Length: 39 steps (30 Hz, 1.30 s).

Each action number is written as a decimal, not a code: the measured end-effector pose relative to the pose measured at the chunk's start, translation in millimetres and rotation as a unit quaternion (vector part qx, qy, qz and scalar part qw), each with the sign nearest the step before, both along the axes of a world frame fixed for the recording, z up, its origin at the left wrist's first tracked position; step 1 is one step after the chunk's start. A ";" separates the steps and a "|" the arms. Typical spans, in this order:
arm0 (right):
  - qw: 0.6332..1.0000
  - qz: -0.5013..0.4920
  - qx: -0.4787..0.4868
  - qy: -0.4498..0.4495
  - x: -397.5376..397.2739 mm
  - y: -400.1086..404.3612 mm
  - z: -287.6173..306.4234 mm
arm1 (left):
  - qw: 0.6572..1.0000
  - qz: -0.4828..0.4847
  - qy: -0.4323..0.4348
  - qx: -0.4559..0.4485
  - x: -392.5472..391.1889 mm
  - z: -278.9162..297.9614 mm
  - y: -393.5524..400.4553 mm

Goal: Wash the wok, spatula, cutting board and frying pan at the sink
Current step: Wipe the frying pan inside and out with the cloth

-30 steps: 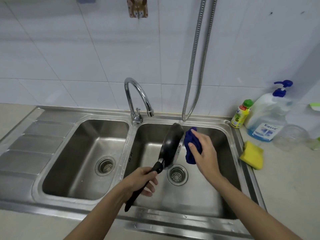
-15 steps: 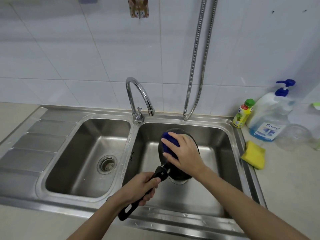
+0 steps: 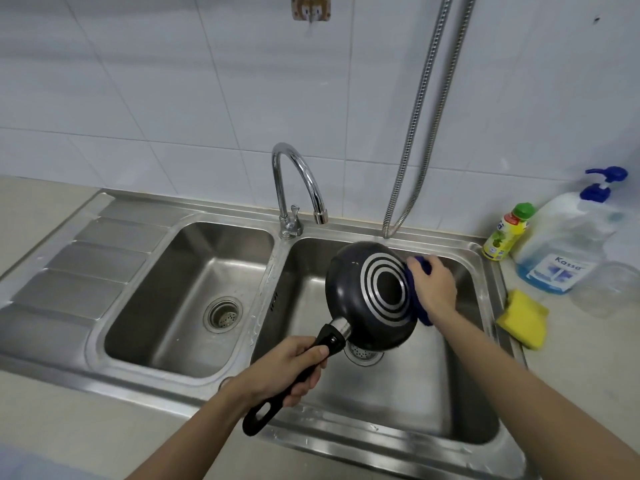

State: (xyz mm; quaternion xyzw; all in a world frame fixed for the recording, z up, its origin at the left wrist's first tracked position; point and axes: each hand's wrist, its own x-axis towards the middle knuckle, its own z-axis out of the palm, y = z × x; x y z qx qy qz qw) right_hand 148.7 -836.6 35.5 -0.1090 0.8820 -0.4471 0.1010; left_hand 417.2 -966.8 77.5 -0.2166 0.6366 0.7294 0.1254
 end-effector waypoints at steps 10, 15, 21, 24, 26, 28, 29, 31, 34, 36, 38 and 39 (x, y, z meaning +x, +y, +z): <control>0.973 -0.126 -0.189 0.026 108.5 12.0 -19.8 | 0.999 0.050 -0.011 0.008 -31.7 9.5 6.7; 0.954 0.107 -0.106 0.259 109.6 -3.3 6.8 | 0.998 0.031 -0.036 -0.048 -35.7 12.6 18.9; 0.845 0.262 0.011 0.465 62.6 -28.2 33.1 | 0.994 0.007 -0.047 -0.101 -30.5 13.2 25.2; 0.847 0.272 0.031 0.456 44.9 -44.2 49.3 | 0.995 0.001 -0.028 -0.097 -25.9 13.4 24.0; 0.884 0.236 0.017 0.403 31.6 -55.2 61.7 | 0.997 0.001 -0.010 -0.081 -21.5 14.2 21.9; 0.914 0.190 0.015 0.358 14.1 -61.5 69.8 | 0.998 0.006 0.009 -0.064 -18.0 14.6 19.1; 0.926 0.171 0.025 0.337 5.3 -62.5 71.6 | 0.998 0.009 0.017 -0.054 -16.8 14.2 17.3; 0.949 0.142 0.049 0.276 -9.4 -59.0 68.9 | 0.999 0.012 0.026 -0.040 -14.4 11.5 13.9; 0.980 0.110 0.054 0.154 -20.9 -40.1 46.6 | 0.999 0.007 0.023 -0.031 -7.1 4.8 10.1; 0.994 0.064 0.022 0.086 -16.6 -19.3 24.4 | 1.000 0.004 0.015 -0.022 -1.0 -0.6 9.9; 0.999 -0.012 -0.036 0.004 0.6 3.5 3.1 | 1.000 0.007 0.008 -0.019 2.1 -3.6 10.3; 0.996 -0.049 -0.068 -0.042 13.6 12.8 -6.1 | 1.000 0.011 0.006 -0.021 1.2 -3.9 9.8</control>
